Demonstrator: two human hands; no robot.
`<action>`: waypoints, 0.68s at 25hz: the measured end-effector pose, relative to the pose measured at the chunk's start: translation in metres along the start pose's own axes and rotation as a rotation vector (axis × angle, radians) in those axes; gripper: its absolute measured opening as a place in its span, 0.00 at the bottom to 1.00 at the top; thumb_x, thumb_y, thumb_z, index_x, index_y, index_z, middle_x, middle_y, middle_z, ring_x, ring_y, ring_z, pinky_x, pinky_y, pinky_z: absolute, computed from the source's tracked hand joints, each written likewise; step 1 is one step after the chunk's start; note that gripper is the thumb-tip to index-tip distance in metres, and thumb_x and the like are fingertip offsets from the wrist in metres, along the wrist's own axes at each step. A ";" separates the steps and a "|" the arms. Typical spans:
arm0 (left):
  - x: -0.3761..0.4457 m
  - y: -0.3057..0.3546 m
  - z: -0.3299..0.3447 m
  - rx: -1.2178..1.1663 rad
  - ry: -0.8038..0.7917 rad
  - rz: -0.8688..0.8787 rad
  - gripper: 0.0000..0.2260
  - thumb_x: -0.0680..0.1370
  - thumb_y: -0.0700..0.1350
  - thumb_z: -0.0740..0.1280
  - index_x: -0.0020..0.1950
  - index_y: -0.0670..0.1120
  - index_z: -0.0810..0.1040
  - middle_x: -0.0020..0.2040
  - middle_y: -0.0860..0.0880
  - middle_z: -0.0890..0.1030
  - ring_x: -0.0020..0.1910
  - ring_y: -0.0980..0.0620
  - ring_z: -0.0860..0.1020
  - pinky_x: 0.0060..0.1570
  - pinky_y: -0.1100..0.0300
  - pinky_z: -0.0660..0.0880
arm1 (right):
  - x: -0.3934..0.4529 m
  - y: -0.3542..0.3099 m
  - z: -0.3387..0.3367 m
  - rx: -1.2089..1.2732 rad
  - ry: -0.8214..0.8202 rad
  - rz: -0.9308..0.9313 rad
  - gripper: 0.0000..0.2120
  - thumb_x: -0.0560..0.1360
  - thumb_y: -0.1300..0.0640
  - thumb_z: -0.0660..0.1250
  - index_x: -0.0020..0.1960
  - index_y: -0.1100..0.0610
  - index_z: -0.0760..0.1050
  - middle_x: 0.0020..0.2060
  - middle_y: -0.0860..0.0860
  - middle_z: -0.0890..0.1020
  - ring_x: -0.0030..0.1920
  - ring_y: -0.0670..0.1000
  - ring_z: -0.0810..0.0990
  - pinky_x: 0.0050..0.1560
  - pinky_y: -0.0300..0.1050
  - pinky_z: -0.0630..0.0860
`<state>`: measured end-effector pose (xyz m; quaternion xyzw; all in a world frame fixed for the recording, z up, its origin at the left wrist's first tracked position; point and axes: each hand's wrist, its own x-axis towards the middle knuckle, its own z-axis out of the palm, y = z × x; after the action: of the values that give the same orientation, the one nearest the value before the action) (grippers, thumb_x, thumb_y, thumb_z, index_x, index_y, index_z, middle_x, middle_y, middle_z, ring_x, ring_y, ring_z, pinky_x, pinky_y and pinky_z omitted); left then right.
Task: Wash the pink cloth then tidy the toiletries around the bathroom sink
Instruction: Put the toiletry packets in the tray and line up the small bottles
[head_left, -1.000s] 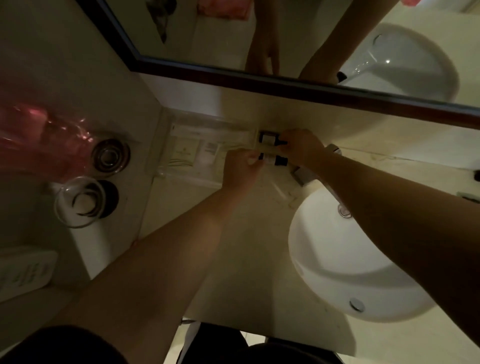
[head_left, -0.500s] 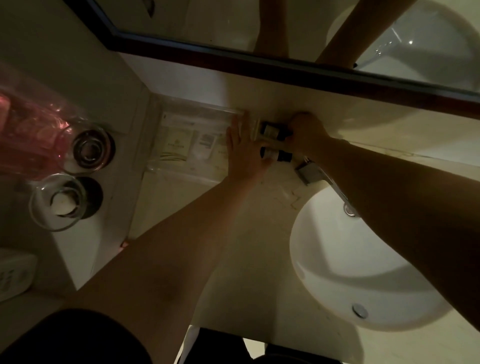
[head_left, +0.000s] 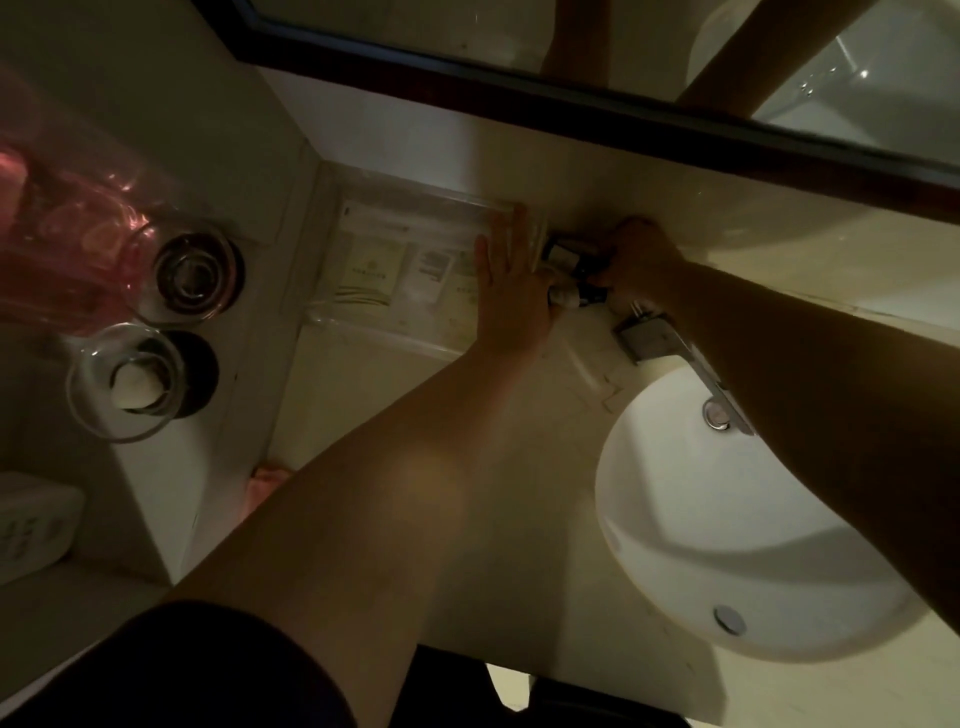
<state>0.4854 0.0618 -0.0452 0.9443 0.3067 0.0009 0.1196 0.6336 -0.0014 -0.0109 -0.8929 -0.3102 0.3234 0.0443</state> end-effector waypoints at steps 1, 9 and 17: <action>-0.001 0.000 -0.003 -0.005 -0.016 0.016 0.16 0.76 0.59 0.63 0.56 0.53 0.82 0.78 0.40 0.52 0.77 0.35 0.48 0.73 0.40 0.41 | -0.002 0.000 -0.001 0.010 -0.007 0.008 0.24 0.70 0.57 0.74 0.61 0.67 0.72 0.56 0.63 0.77 0.57 0.61 0.77 0.57 0.51 0.75; -0.003 -0.015 -0.045 -0.374 -0.272 0.045 0.16 0.76 0.51 0.69 0.58 0.42 0.81 0.78 0.40 0.46 0.77 0.40 0.41 0.75 0.46 0.40 | -0.043 -0.007 -0.026 0.160 0.063 0.067 0.13 0.71 0.54 0.72 0.50 0.62 0.78 0.44 0.58 0.81 0.47 0.56 0.81 0.40 0.44 0.76; -0.052 -0.026 -0.088 -0.868 -0.028 -0.353 0.07 0.72 0.49 0.73 0.44 0.48 0.80 0.38 0.55 0.80 0.35 0.63 0.77 0.34 0.72 0.72 | -0.097 -0.027 -0.046 0.642 0.174 0.041 0.08 0.71 0.59 0.73 0.48 0.61 0.78 0.40 0.56 0.84 0.34 0.48 0.84 0.39 0.41 0.82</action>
<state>0.4215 0.0723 0.0379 0.7403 0.4323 0.0959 0.5059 0.5893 -0.0303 0.0866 -0.8636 -0.1697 0.3281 0.3433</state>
